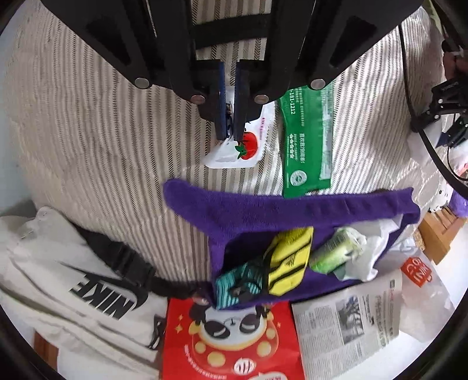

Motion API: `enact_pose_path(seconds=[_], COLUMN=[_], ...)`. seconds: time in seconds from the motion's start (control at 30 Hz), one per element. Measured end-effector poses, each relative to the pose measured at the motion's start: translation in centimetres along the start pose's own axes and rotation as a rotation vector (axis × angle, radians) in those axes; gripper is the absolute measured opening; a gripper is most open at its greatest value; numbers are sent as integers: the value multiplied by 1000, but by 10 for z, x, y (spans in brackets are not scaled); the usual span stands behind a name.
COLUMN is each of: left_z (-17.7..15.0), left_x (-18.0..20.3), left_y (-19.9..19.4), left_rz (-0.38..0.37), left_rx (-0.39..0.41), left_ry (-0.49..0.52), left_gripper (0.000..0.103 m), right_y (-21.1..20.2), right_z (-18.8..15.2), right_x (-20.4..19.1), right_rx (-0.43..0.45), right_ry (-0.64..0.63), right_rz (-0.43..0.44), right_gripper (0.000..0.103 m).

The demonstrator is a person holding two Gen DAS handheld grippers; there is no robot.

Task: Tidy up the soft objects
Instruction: 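Carry the sponge with the left gripper while the right carries the sachet to the purple towel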

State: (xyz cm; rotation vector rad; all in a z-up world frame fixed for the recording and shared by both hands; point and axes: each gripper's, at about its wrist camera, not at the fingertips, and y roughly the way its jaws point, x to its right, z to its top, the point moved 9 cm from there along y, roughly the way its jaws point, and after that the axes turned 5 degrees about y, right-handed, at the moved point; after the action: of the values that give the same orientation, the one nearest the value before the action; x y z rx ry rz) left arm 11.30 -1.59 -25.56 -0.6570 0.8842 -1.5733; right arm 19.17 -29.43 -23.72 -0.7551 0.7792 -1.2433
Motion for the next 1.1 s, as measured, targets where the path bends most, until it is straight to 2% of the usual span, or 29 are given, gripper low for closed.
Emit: enact_pose_path(seconds=[0.1,0.23,0.43,0.63,1.1], left_z=[1,3,14,23,55], left_x=[-1,-3,-7,-10,-13], left_y=[-2,-11,-30,-33,-38], left_rz=[-13,-72,-76,-76,-112], left_rx=[-5,10,40,33,72], left_ry=[-11,-58,-68,-55,-59], left_gripper=[54,52,52,52,52], right_y=[-15,-29,-40,-44,-42], right_z=[4,9,17,27,74], right_x=[-1,-3,-7,-14,-40], right_rx=[24,36,54,70,103], right_ry=[-14,-32,-31,-34,-75], right_rz=[6,7,27,47,77], right_gripper=[4,4,5,5,5])
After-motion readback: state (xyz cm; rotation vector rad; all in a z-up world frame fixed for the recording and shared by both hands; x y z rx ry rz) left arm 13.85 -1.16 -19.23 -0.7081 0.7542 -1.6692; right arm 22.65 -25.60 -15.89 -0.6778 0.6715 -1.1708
